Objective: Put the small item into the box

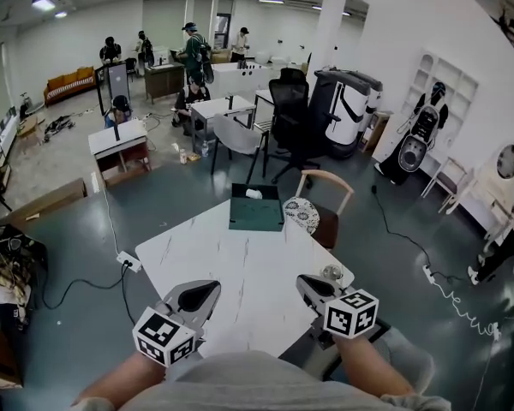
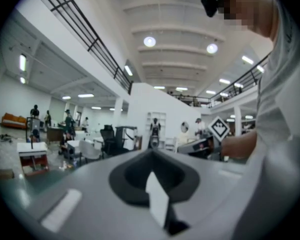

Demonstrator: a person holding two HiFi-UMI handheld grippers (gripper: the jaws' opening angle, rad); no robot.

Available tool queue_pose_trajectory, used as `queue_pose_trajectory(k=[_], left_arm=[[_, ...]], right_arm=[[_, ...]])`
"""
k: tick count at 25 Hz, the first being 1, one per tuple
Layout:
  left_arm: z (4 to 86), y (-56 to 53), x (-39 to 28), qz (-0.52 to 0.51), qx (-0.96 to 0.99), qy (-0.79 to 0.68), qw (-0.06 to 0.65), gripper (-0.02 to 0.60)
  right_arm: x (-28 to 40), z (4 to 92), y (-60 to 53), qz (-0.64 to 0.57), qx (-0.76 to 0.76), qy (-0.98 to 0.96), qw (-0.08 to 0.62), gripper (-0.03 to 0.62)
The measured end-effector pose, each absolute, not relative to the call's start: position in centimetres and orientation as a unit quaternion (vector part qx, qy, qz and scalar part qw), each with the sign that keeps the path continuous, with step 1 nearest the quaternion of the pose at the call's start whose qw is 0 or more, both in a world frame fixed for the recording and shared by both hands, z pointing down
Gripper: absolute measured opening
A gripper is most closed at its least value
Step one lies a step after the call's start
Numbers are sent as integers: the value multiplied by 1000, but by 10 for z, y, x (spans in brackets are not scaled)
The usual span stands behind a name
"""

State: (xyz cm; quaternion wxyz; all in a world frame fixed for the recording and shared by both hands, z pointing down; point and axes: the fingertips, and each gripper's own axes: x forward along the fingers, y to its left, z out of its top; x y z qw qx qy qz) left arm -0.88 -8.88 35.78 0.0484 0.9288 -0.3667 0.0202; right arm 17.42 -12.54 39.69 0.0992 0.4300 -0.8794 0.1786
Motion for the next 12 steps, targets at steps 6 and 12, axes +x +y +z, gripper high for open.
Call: queue_pose_trajectory(k=[6, 12], left_arm=[[366, -100, -11, 20, 934, -351, 60, 6], [368, -104, -3, 9, 936, -344, 70, 6]], right_arm=[[170, 400, -123, 178, 435, -878, 89, 9], [174, 404, -122, 173, 436, -877, 101, 9]])
